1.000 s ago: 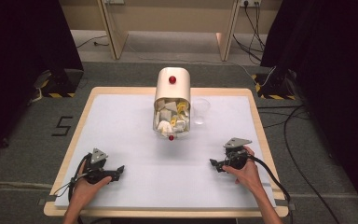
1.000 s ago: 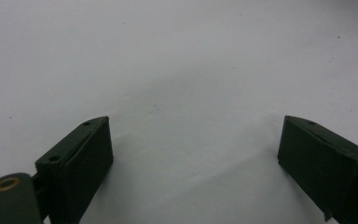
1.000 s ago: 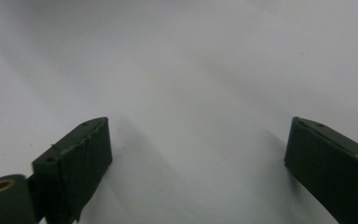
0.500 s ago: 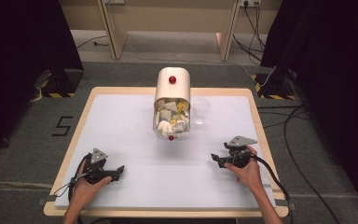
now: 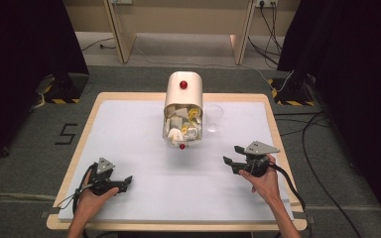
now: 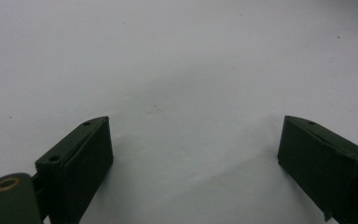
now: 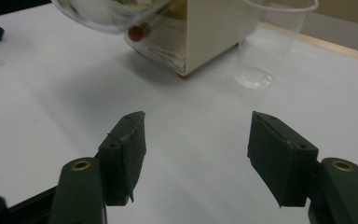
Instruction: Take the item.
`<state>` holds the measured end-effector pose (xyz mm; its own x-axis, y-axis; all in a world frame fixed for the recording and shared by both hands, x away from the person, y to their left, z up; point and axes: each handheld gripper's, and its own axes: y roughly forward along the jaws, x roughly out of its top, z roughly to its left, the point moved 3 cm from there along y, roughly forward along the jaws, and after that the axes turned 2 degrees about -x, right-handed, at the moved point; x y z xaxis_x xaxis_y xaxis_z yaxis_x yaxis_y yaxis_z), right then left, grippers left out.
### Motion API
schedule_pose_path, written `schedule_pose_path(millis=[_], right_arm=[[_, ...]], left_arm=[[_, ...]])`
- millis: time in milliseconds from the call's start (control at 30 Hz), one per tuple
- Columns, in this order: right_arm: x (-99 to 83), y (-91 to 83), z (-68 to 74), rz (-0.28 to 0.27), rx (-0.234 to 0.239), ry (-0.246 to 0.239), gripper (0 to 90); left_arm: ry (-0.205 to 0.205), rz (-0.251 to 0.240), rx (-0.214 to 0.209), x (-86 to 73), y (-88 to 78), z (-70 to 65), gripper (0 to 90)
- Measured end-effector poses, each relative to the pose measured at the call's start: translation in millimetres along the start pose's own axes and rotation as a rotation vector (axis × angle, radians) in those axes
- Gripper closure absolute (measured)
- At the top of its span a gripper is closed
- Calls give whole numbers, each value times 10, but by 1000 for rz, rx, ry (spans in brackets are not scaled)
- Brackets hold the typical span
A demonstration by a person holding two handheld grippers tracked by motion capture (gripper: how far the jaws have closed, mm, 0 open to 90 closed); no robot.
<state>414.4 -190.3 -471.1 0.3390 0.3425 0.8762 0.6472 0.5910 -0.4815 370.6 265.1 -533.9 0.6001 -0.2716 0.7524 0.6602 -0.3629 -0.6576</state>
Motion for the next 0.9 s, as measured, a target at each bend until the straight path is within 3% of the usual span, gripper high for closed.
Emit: schedule_pose_path(millis=[567,900], right_arm=[[651,-183,341,-145,108,-91,553],[986,-70,467,-181,162,-112,622]], left_arm=[[0,0,0,0,0,0,92],[-1,0,-1,0,0,1,92]])
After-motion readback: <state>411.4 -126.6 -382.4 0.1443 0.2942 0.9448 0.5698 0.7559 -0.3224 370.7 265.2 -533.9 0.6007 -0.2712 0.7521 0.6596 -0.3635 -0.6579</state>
